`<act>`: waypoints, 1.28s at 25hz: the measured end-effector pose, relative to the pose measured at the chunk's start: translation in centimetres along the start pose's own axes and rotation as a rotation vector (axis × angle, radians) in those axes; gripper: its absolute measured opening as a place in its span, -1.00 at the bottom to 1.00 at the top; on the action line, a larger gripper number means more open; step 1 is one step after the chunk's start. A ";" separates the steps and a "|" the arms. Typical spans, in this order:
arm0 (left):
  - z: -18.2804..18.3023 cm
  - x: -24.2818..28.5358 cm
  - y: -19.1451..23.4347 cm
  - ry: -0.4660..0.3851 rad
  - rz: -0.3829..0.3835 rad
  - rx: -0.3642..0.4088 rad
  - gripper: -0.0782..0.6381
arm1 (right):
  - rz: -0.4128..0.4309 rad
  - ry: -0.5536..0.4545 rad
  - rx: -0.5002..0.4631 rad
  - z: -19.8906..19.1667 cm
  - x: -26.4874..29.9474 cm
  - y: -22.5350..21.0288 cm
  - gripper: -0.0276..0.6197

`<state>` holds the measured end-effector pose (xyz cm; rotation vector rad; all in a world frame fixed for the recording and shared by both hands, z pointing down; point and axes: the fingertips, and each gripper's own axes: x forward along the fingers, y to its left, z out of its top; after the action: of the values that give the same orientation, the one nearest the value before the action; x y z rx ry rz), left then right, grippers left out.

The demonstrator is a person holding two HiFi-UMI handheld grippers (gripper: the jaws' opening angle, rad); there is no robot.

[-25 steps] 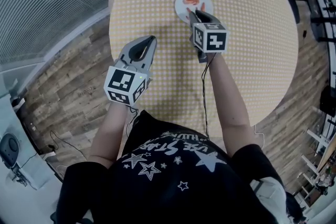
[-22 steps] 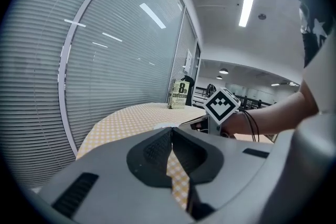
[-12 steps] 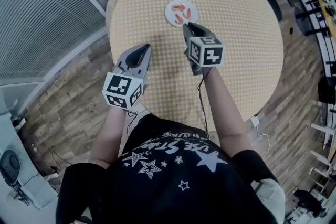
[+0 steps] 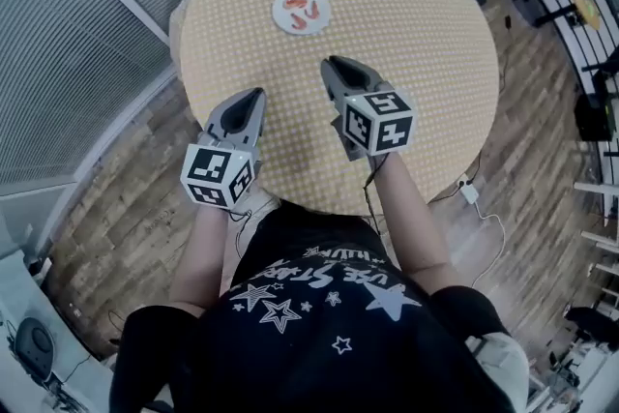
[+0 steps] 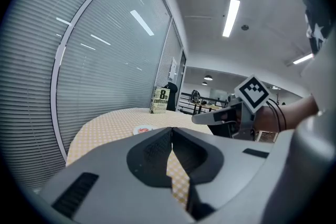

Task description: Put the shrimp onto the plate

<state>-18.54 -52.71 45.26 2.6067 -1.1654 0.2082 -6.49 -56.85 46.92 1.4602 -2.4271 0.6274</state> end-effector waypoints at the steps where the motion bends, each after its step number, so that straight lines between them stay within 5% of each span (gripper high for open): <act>1: -0.2 0.0 -0.4 0.001 -0.005 -0.006 -0.76 | -0.003 0.000 0.007 -0.4 -0.7 0.0 -0.74; 5: -0.5 0.3 -2.4 0.009 -0.030 -0.012 -0.76 | -0.025 -0.013 0.047 -1.4 -3.3 -0.9 -0.75; 11: -0.9 0.5 -4.6 0.027 -0.046 0.004 -0.76 | 0.060 -0.023 0.080 -2.3 -4.5 0.4 -0.75; 21: -2.7 -1.7 -10.1 0.031 0.017 0.006 -0.76 | 0.132 -0.020 0.097 -5.8 -10.4 0.5 -0.75; 32: -1.3 -7.3 -18.9 -0.051 0.091 0.046 -0.76 | 0.219 -0.125 0.058 -4.4 -20.3 1.8 -0.75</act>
<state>-9.25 -35.10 41.12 2.6153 -1.3139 0.1902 1.47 -38.21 41.91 1.3003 -2.7127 0.6749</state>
